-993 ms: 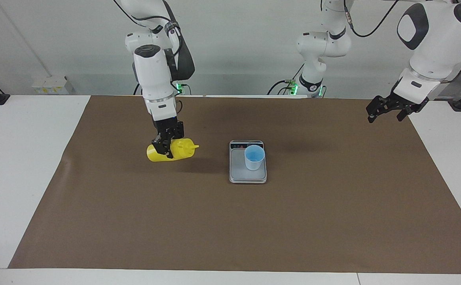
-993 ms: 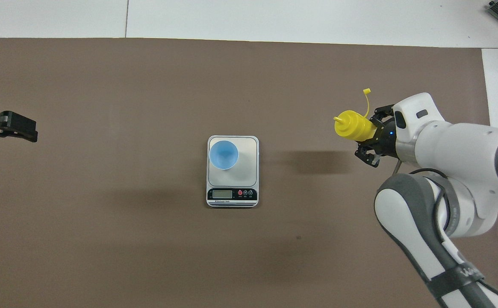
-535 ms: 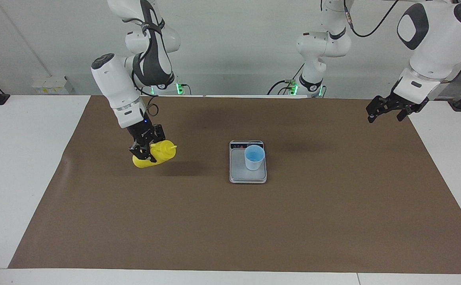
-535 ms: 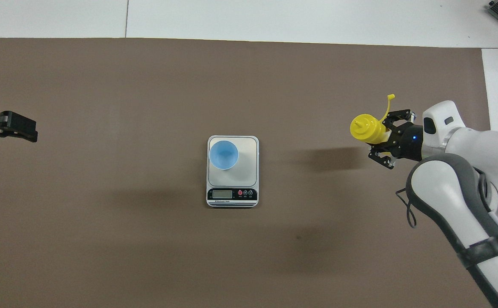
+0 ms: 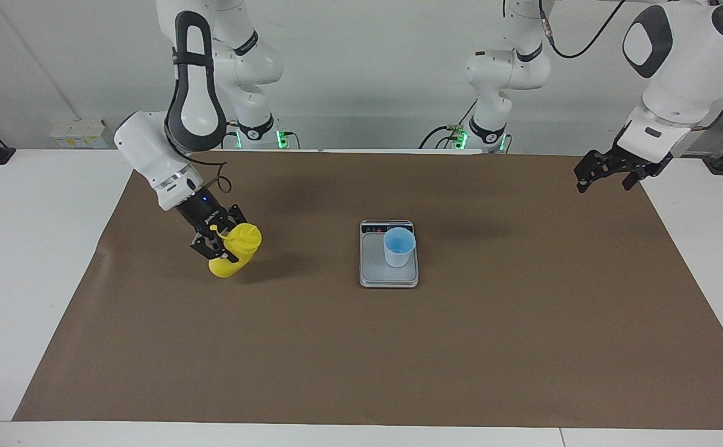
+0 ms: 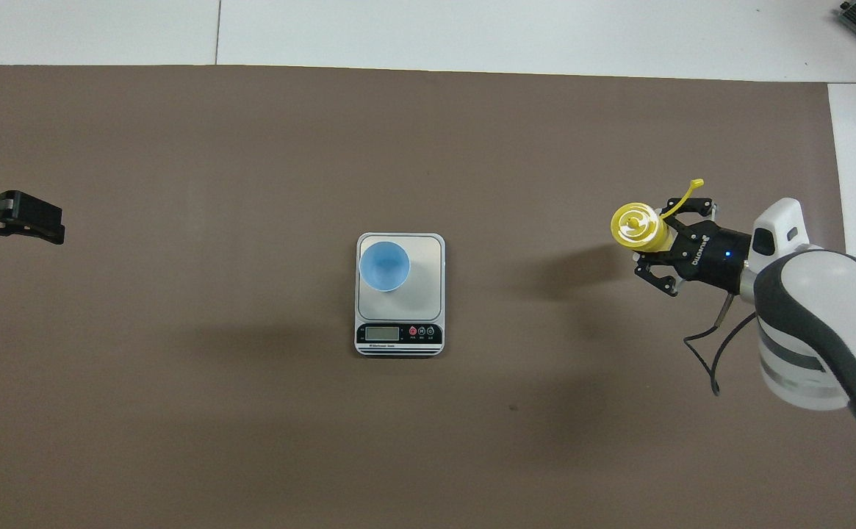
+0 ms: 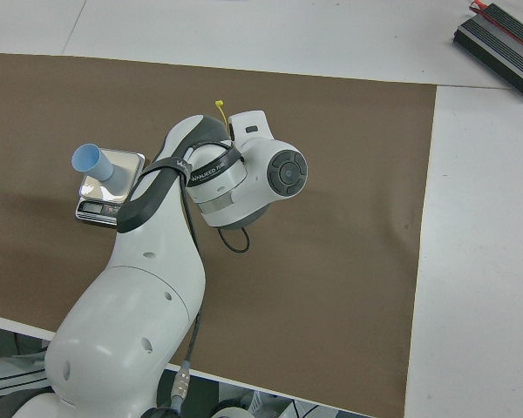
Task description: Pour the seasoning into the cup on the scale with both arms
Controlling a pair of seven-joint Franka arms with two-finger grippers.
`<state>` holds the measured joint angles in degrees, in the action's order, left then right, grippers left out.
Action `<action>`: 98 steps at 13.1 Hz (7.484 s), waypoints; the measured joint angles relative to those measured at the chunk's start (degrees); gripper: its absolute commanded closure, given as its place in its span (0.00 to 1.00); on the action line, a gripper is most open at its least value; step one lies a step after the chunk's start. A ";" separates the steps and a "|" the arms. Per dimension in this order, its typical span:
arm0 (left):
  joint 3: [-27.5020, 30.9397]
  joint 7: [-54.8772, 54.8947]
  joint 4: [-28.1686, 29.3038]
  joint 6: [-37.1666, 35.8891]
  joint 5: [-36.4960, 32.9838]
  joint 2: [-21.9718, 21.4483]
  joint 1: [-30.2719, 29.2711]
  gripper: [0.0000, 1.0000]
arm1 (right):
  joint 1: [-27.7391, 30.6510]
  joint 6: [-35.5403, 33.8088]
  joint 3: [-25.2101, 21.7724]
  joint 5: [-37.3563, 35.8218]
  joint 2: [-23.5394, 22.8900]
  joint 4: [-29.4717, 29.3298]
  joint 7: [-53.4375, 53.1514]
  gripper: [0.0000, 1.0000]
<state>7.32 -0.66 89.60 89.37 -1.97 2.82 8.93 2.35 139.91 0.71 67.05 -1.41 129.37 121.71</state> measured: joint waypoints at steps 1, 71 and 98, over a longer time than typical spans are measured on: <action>0.00 0.00 0.00 0.00 0.00 0.00 0.00 0.00 | 1.01 -1.62 0.01 1.83 -0.01 0.27 2.21 0.78; 0.00 0.00 0.00 0.00 0.00 0.00 0.00 0.00 | 5.15 -30.50 1.80 -65.57 9.34 -18.06 -104.16 0.00; 0.00 0.00 0.00 0.00 0.00 -0.01 0.00 0.00 | 0.73 -52.73 2.42 -69.59 4.03 -37.21 -131.34 0.00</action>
<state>7.32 -0.66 89.60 89.37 -1.97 2.82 8.93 3.07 87.18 3.13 -2.54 2.62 92.16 -9.63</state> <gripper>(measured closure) 0.000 0.000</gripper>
